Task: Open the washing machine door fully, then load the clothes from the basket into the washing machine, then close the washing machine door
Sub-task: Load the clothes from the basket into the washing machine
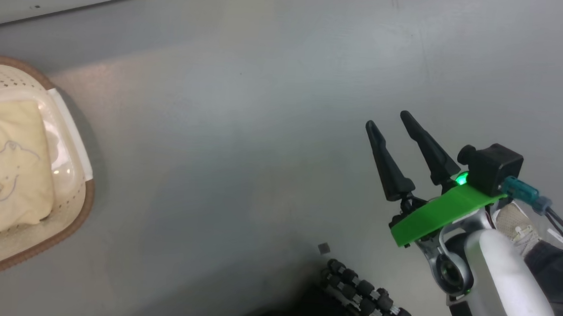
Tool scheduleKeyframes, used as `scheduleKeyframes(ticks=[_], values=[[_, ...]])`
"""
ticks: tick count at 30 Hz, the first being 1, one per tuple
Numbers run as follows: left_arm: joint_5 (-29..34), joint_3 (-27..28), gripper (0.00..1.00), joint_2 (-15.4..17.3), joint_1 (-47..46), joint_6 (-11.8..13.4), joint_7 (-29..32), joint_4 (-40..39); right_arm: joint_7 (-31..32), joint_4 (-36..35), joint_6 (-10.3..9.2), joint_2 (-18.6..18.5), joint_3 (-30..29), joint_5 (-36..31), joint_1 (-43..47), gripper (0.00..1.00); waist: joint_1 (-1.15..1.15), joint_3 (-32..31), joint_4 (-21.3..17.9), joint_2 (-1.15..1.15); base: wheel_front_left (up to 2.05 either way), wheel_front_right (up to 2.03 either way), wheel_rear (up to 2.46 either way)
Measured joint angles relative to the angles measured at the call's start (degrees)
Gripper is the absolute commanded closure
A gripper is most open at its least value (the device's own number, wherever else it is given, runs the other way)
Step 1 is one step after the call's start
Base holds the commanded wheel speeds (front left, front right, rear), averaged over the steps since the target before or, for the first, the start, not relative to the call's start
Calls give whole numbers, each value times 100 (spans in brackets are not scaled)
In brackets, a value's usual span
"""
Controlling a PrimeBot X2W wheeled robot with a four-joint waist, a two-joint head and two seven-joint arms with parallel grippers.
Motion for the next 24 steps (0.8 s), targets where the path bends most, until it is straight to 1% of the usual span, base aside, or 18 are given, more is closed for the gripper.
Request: scheduleKeyframes(ticks=[4, 5, 8, 12, 15, 19, 22, 24], values=[[-54, 9, 0, -134, 2, -11, -260, 260, 1, -4, 0, 1, -10, -3, -45, 0, -1, -7, 40, 0, 0, 0, 0], [-70, 12, 0, -175, 5, -57, -332, 324, 1, -4, 0, 1, -11, -10, -45, 0, -1, -10, 58, 0, 0, 0, 0], [-172, 32, 0, -314, 33, -94, -531, 519, 13, -7, 0, 1, -13, -11, -44, 0, -1, -55, 118, 0, 0, 0, 0], [-241, 48, 0, -498, 157, -103, -759, 646, 30, -8, 0, 2, -79, -92, -40, 0, -1, -169, 238, 0, 0, 0, 0], [-353, 142, 0, -648, 435, -85, -875, 691, 80, -44, 0, 2, -178, -171, -26, 0, -1, -287, 348, 0, 0, 0, 0], [-519, 234, 0, -864, 954, 1, -973, 694, 178, -133, 0, 2, -334, -279, -9, 0, -1, -496, 512, 0, 0, 0, 0], [-633, 391, 0, -1006, 1493, 64, -976, 510, 249, -197, 0, 1, -393, -375, 82, 0, -1, -705, 630, 0, 0, 0, 0], [-631, 491, 0, -1063, 1859, 174, -1001, 160, 296, -213, 0, 1, -465, -436, 182, 0, -1, -831, 728, 0, 0, 0, 0]])
